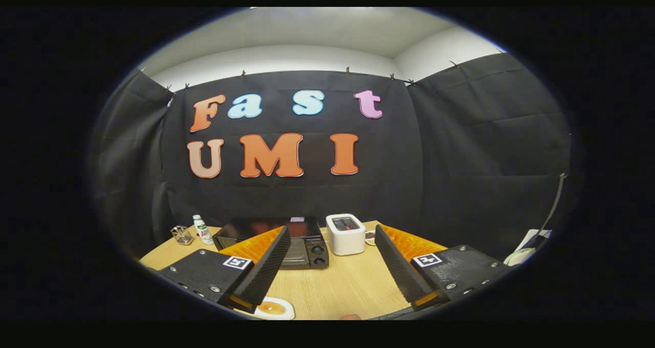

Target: Open the toaster oven, put the food inside, and close the toaster oven door.

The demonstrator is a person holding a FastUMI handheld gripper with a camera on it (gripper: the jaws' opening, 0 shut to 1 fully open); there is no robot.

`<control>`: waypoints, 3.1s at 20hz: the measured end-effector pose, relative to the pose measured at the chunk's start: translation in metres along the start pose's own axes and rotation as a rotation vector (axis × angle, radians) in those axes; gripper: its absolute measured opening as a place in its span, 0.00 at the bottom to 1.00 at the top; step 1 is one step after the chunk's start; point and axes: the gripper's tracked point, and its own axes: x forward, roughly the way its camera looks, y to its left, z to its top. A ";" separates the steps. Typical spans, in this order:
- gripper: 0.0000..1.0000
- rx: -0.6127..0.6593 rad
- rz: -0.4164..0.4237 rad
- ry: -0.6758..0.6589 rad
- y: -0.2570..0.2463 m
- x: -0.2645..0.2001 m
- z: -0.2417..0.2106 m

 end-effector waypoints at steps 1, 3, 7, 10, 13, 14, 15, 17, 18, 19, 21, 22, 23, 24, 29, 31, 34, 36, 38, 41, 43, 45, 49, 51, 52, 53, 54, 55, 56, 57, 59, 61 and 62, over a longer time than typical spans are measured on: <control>0.98 0.009 0.010 0.004 0.003 0.002 0.000; 0.99 0.007 0.030 -0.004 0.009 0.007 0.003; 0.99 -0.022 0.035 -0.031 0.021 0.030 0.002; 0.98 -0.037 0.045 -0.068 0.038 0.056 0.004; 0.99 -0.086 0.046 -0.061 0.064 0.089 -0.008; 0.99 -0.080 0.069 -0.041 0.079 0.097 -0.014; 0.99 -0.065 0.100 -0.012 0.097 0.105 -0.021; 0.99 -0.045 0.143 0.034 0.124 0.124 -0.033; 0.99 -0.048 0.153 0.054 0.135 0.136 -0.038; 0.99 -0.060 0.158 0.079 0.145 0.147 -0.045; 0.99 -0.080 0.176 0.140 0.166 0.167 -0.068; 0.99 -0.087 0.175 0.173 0.173 0.176 -0.080; 0.99 -0.096 0.157 0.206 0.178 0.187 -0.092; 0.99 -0.099 0.144 0.240 0.182 0.197 -0.102; 0.99 -0.103 0.139 0.379 0.197 0.225 -0.147; 0.99 -0.126 0.139 0.403 0.197 0.227 -0.157; 0.99 -0.109 0.162 0.433 0.200 0.221 -0.168; 1.00 -0.107 0.175 0.423 0.200 0.217 -0.168; 0.99 -0.113 0.199 0.440 0.201 0.206 -0.167; 0.99 -0.123 0.218 0.446 0.198 0.192 -0.170; 0.99 -0.108 0.218 0.424 0.194 0.188 -0.171; 1.00 -0.073 0.223 0.415 0.191 0.182 -0.172; 0.98 -0.076 0.227 0.385 0.189 0.168 -0.174; 0.99 -0.072 0.226 0.377 0.186 0.156 -0.176; 0.99 -0.073 0.226 0.373 0.184 0.150 -0.179; 0.98 -0.072 0.225 0.368 0.181 0.141 -0.182; 0.98 -0.069 0.225 0.360 0.180 0.135 -0.185; 0.98 -0.066 0.227 0.352 0.177 0.127 -0.189; 0.98 -0.065 0.229 0.345 0.175 0.120 -0.192; 0.98 -0.064 0.230 0.340 0.173 0.112 -0.197; 0.98 -0.066 0.231 0.332 0.169 0.098 -0.208; 0.98 -0.065 0.229 0.326 0.165 0.086 -0.219; 0.98 -0.069 0.228 0.323 0.163 0.080 -0.226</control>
